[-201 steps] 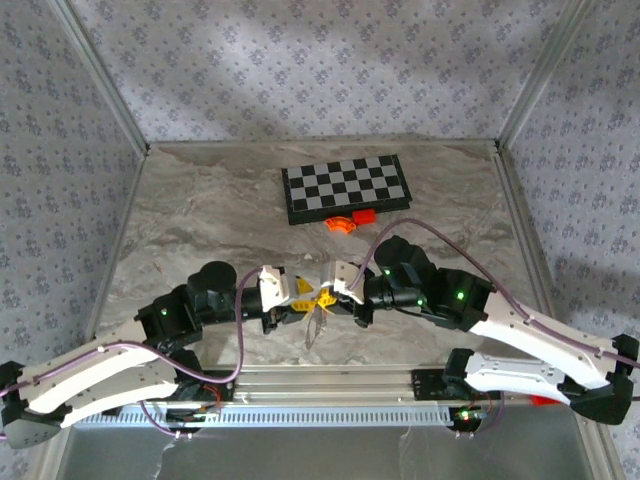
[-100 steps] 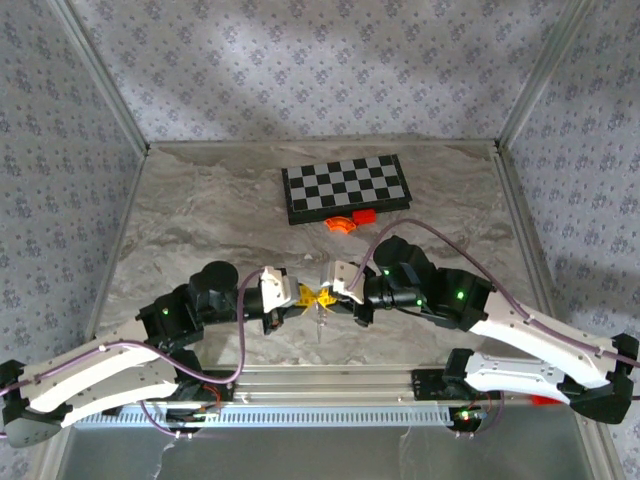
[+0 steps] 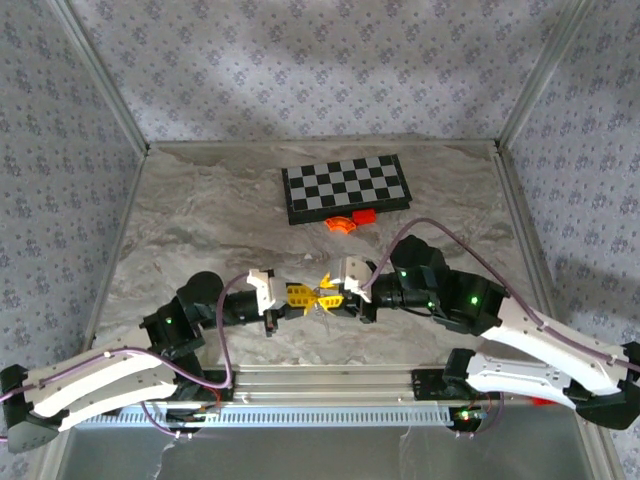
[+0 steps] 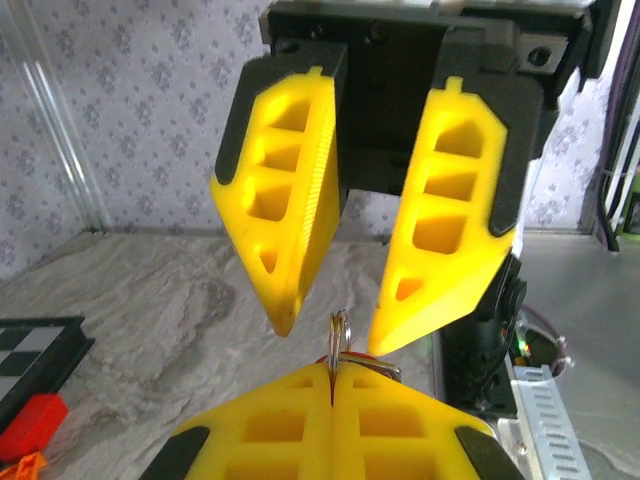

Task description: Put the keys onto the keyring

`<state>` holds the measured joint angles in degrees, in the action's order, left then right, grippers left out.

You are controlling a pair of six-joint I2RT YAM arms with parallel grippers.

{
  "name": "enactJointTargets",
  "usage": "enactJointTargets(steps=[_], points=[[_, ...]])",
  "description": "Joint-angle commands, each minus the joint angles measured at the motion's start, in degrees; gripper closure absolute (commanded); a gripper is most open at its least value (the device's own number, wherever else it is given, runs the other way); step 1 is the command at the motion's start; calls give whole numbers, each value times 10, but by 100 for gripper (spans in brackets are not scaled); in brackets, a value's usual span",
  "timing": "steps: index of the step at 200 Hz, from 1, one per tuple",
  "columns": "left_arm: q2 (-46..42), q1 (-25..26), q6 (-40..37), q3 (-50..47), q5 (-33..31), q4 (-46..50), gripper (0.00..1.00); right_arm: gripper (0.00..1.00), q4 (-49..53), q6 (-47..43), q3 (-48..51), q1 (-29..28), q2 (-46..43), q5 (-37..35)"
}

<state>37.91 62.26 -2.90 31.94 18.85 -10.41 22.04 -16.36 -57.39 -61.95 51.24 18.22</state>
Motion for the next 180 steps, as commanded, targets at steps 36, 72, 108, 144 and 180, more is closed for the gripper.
enactJointTargets(steps=[36, 72, 108, 144, 180], points=[[-7, 0, 47, -14, 41, -133, 100, 69, -16, 15, 19, 8, -33, 14], [-4, 0, 54, -20, 43, -149, 100, 71, -36, 21, 30, 10, -44, 24], [-3, -1, 54, -18, 45, -147, 100, 72, -55, 32, 38, 12, -47, 43], [-4, 0, 56, -19, 46, -148, 100, 75, -68, 42, 47, 14, -48, 52], [-6, 0, 53, -17, 47, -141, 100, 81, -77, 48, 53, 17, -47, 56]])
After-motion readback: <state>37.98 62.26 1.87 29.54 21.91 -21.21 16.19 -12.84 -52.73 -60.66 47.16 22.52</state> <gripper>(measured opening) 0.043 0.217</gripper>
